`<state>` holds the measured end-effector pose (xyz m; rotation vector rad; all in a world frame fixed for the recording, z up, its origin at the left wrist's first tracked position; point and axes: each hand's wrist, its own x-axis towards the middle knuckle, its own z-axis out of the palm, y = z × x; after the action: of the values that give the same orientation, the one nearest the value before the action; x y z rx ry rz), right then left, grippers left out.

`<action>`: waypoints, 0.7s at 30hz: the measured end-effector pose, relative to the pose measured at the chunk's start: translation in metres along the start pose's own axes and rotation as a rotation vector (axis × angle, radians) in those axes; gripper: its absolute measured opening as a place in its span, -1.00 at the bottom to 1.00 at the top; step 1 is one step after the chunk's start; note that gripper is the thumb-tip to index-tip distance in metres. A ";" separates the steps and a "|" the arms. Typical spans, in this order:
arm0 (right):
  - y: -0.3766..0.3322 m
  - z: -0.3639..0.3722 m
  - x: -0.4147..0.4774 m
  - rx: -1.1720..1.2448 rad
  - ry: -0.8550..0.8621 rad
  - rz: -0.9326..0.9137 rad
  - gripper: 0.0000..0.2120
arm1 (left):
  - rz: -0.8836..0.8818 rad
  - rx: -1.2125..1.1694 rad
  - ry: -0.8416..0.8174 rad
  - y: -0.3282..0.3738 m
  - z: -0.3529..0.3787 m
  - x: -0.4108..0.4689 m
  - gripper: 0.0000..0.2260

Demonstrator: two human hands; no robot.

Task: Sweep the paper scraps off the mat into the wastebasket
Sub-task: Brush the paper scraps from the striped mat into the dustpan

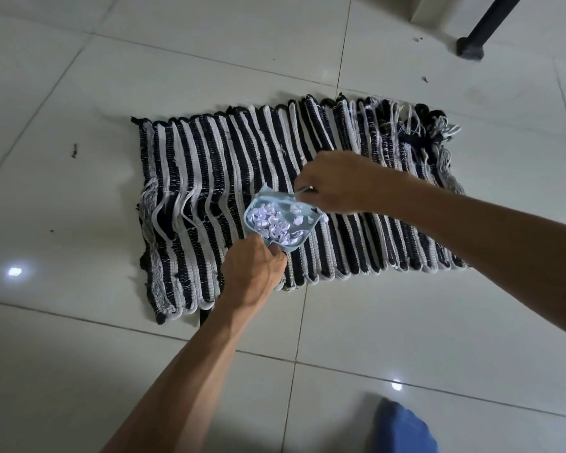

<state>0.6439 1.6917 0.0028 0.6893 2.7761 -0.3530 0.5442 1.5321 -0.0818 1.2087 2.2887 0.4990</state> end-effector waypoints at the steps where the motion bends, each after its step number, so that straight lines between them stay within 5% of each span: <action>1: -0.004 0.000 -0.008 0.016 0.000 -0.012 -0.72 | -0.008 0.010 -0.001 0.001 0.000 -0.003 -0.82; 8: 0.009 -0.044 -0.015 0.132 0.043 0.010 -0.78 | -0.054 0.108 -0.034 0.000 -0.001 -0.013 -0.85; 13: 0.033 -0.057 0.018 -0.052 0.195 0.131 -0.76 | -0.057 0.093 -0.013 0.002 -0.002 -0.012 -0.85; 21: 0.015 -0.003 0.013 -0.079 0.023 0.172 -0.73 | -0.056 0.107 -0.021 0.001 -0.003 -0.017 -0.85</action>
<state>0.6393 1.7107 -0.0007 0.9100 2.7100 -0.2013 0.5511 1.5187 -0.0742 1.1896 2.3502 0.3460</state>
